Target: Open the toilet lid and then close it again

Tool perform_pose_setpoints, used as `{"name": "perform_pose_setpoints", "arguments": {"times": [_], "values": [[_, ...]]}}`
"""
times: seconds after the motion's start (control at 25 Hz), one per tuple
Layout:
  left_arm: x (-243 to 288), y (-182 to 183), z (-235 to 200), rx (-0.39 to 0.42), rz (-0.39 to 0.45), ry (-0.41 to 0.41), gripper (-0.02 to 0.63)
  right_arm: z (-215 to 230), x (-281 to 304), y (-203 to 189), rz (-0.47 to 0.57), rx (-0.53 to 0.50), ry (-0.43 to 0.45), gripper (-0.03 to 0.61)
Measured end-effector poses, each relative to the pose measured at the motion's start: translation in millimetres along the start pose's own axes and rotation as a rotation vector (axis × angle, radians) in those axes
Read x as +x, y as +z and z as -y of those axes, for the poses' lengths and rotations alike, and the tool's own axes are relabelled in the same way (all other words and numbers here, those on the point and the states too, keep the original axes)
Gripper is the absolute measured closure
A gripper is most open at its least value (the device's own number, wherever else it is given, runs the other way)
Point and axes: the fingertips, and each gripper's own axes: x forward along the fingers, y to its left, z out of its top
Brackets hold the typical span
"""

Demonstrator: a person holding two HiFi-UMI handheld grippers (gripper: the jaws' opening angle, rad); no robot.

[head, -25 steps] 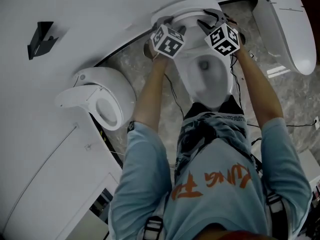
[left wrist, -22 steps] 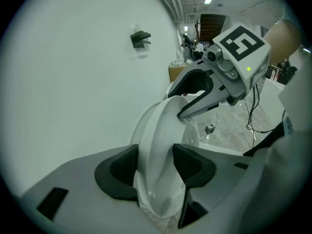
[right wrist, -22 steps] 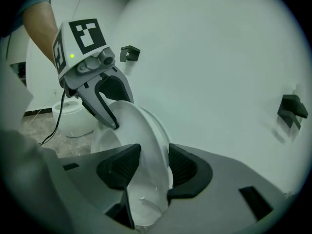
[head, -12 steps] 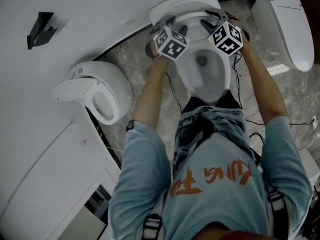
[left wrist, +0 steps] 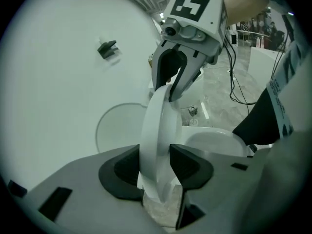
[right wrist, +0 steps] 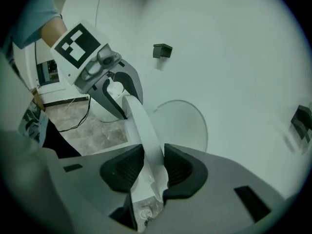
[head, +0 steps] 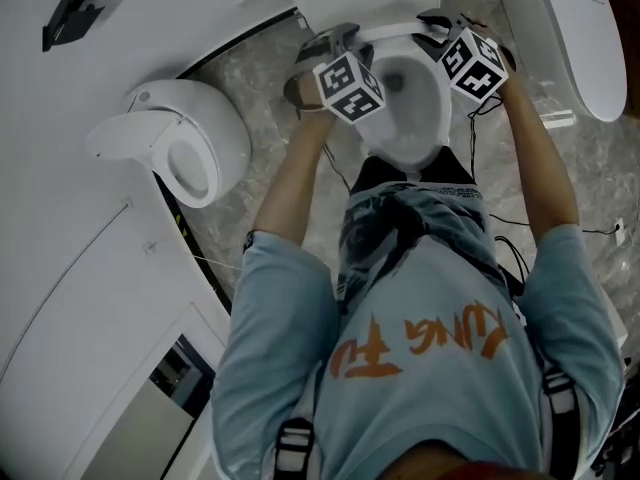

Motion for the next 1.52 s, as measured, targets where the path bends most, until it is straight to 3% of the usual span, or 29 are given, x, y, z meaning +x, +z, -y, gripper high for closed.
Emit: {"name": "perform_pose_setpoints", "arguments": {"times": [0.08, 0.28, 0.4, 0.6, 0.68, 0.92, 1.52], "values": [[-5, 0, 21, -0.004, 0.0, -0.033, 0.433, -19, -8, -7, -0.007, -0.014, 0.056, 0.439], [-16, -11, 110, 0.014, -0.004, -0.221, 0.492, -104, -21, -46, -0.05, -0.139, 0.291, 0.419], [-17, -20, 153, 0.027, -0.016, -0.259, 0.491, -144, -22, -67, -0.08, -0.177, 0.373, 0.401], [-6, -43, 215, 0.203, -0.117, -0.338, 0.434, -199, -15, -107, -0.174, -0.317, 0.504, 0.348], [-3, -49, 235, 0.242, -0.147, -0.335, 0.43, -216, -15, -119, -0.186, -0.345, 0.516, 0.342], [3, -61, 278, 0.212, -0.149, -0.421, 0.38, -251, -8, -145, -0.221, -0.412, 0.567, 0.315], [34, -93, 352, 0.246, -0.135, -0.588, 0.307, -314, 25, -202, -0.256, -0.535, 0.691, 0.256]]}}
